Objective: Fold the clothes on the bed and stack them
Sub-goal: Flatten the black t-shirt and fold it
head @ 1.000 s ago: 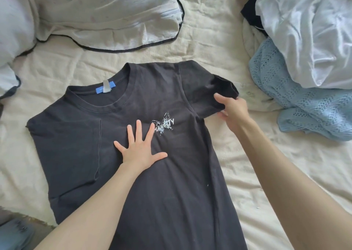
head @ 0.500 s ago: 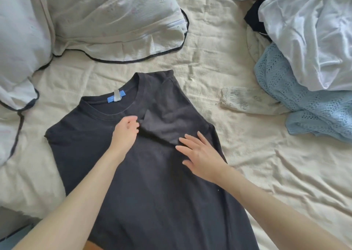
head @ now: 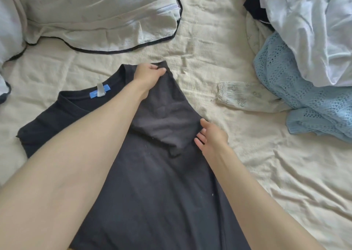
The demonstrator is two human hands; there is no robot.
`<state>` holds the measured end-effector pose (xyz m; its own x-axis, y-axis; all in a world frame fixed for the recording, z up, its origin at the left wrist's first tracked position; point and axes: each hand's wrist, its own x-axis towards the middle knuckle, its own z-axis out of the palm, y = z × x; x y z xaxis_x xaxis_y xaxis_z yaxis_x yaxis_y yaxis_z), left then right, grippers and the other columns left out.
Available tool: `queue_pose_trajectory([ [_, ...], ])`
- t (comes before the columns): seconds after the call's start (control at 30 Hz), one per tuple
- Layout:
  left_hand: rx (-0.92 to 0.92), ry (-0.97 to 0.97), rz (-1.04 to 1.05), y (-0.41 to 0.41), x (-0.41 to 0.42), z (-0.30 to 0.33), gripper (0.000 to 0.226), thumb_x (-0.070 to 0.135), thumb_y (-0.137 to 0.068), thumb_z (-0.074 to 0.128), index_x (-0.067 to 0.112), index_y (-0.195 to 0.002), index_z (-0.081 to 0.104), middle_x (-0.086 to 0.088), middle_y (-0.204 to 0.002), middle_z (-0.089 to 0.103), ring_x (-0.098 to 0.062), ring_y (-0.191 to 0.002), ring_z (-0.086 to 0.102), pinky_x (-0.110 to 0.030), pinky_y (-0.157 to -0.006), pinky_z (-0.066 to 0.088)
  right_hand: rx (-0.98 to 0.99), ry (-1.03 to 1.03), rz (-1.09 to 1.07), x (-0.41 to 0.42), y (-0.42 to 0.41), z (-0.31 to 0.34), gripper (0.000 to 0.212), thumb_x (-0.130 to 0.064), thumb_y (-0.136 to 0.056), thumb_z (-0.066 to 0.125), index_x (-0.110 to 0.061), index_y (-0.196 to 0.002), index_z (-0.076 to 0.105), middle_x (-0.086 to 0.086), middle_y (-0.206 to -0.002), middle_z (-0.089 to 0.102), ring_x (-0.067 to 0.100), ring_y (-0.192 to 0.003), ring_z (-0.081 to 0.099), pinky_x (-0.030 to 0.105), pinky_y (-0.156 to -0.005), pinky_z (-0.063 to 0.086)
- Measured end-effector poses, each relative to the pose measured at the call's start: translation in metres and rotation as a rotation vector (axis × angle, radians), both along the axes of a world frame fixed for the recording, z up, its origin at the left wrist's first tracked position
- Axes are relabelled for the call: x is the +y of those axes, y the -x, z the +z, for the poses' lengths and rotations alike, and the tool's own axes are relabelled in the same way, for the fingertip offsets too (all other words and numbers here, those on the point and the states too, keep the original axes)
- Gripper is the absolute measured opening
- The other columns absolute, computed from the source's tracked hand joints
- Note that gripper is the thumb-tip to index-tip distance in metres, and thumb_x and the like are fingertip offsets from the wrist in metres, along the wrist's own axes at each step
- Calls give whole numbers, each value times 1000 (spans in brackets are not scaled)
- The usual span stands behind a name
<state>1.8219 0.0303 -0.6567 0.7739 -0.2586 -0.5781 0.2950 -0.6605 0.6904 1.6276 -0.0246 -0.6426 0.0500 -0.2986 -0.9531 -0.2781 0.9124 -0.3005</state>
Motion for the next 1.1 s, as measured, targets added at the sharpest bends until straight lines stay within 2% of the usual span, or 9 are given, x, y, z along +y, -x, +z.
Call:
queue_pose_trajectory([
  [0.1,-66,43,1,-6,-15,-4,7,22,-88,66,17,-84,63,4,-88,62,-16,-92,60,-29,-88,49,-46,32,-152,-5,-2,3,17,2,-90,55,0,-106,61,11,-105,67,22,-96,66,32,-87,50],
  [0.3,-215,-146,-242,8,8,-11,46,43,-90,60,11,-122,60,-2,-122,61,-17,-116,53,-24,-94,39,-58,77,99,30,7,1,16,-22,-88,67,-11,-95,58,11,-107,63,28,-105,60,41,-95,49],
  [0.37,-207,-210,-238,14,29,-13,45,49,-90,55,13,-116,61,-2,-116,63,-18,-112,55,-26,-92,40,-49,23,229,43,13,-3,52,-25,-86,68,-8,-110,25,13,-84,61,23,-84,63,40,-93,51],
  [0.47,-194,-319,-314,24,60,-16,32,47,-93,50,15,-95,58,0,-93,60,-16,-90,53,-26,-71,35,-69,-5,316,52,14,-6,11,-15,-89,62,-10,-80,58,-3,-66,49,9,-59,47,30,-83,55],
  [0.67,-326,-284,-267,28,89,-13,20,37,-94,53,18,-94,58,6,-65,53,-14,-71,52,-28,-63,38,-216,155,280,64,22,-6,12,-8,-89,60,-15,-78,62,17,-72,49,12,-65,62,18,-61,54],
  [0.8,-481,-435,-388,39,96,-12,27,38,-96,51,14,-109,53,1,-80,59,-25,-82,58,-34,-66,39,-62,154,527,63,28,-4,23,-29,-89,63,-11,-82,51,2,-67,60,12,-60,67,20,-57,52],
  [0.9,-730,-539,-494,50,101,-10,35,27,-94,54,7,-122,48,-12,-108,56,-32,-91,56,-38,-68,40,137,548,932,55,32,-3,35,-48,-89,56,-13,-85,49,-2,-71,64,17,-69,62,28,-62,43],
  [1.03,-954,-495,-694,88,117,-15,46,22,-93,51,8,-136,46,-18,-138,46,-38,-126,44,-49,-96,40,45,1585,1228,44,31,-6,15,-20,-86,64,-9,-96,63,7,-91,64,31,-87,60,42,-75,48],
  [1.1,-867,-505,-842,114,128,-22,51,27,-95,46,14,-144,38,-16,-152,31,-37,-140,28,-53,-110,29,-30,1627,1504,40,27,-19,37,-20,-87,62,-8,-122,60,14,-125,59,35,-121,53,49,-98,42],
])
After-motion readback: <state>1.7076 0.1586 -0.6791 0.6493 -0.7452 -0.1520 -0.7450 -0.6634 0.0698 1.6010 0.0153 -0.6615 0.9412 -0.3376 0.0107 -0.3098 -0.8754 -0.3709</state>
